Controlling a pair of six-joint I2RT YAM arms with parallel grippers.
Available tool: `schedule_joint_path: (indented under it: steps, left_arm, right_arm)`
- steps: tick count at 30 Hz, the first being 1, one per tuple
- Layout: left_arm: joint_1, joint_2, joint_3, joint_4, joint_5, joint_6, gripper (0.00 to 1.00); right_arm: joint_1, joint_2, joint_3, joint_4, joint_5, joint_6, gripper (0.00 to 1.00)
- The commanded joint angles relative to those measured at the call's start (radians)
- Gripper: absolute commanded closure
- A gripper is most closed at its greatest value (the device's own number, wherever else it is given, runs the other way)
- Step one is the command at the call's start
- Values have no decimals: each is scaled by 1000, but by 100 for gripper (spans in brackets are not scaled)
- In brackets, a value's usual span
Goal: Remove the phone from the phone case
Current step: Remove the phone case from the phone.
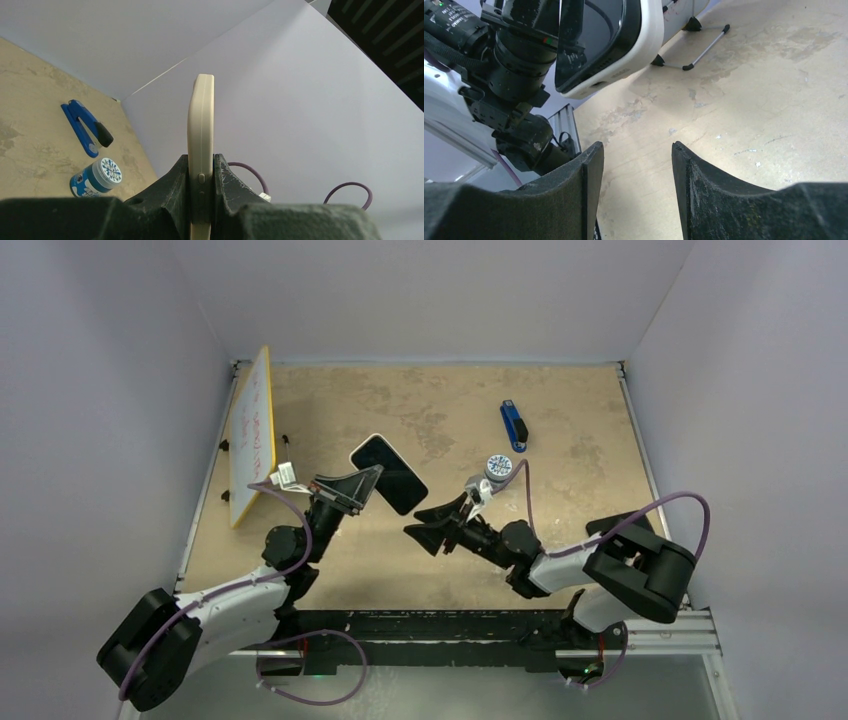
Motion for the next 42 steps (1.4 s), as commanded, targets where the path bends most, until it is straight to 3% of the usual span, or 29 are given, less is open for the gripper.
schedule_joint_path:
  steps: [1, 21, 28, 35, 42]
  left_arm:
    - [-9, -23, 46, 137, -6, -47, 100]
    - [-18, -27, 34, 146, -4, -64, 100]
    - [-19, -27, 31, 144, 7, -73, 100]
    - [-18, -13, 23, 156, 19, -113, 100]
    - [-18, -16, 29, 130, 69, -154, 100]
  right_arm:
    - [5, -9, 59, 313, -9, 1, 46]
    - [8, -50, 117, 334, -118, -9, 49]
    - [8, -73, 106, 334, -87, -28, 51]
    - [8, -66, 109, 335, -74, -58, 59]
    - [8, -45, 91, 336, -30, -150, 72]
